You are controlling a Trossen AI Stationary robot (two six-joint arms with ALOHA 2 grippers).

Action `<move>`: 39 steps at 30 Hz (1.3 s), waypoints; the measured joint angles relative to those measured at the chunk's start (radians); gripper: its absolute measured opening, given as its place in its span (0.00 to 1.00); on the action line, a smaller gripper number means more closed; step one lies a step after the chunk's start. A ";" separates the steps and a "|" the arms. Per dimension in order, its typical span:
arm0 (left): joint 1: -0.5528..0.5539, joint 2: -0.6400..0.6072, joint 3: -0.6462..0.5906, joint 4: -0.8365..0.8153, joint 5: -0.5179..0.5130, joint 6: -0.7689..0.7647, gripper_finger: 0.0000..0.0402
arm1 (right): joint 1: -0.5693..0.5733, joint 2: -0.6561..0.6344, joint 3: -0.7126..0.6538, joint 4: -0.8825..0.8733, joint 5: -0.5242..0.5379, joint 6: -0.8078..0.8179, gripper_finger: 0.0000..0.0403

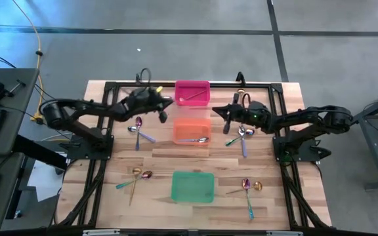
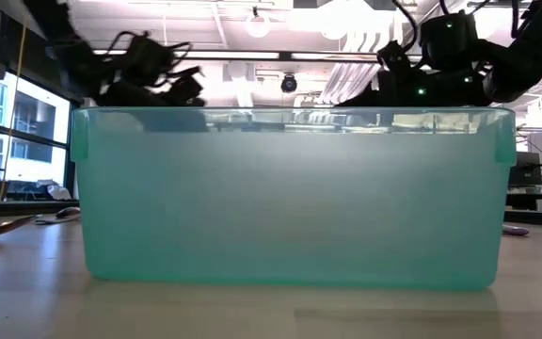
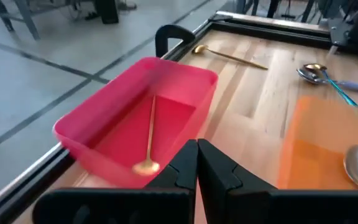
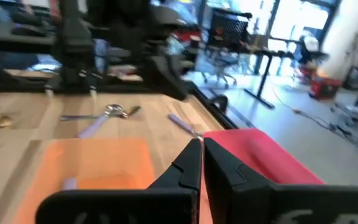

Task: Sort silverware by color (type)
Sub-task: Put the blue spoon into the green bin

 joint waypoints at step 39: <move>0.003 -0.033 -0.232 0.254 0.005 -0.031 0.00 | 0.188 0.173 0.503 -1.704 0.003 -0.047 0.36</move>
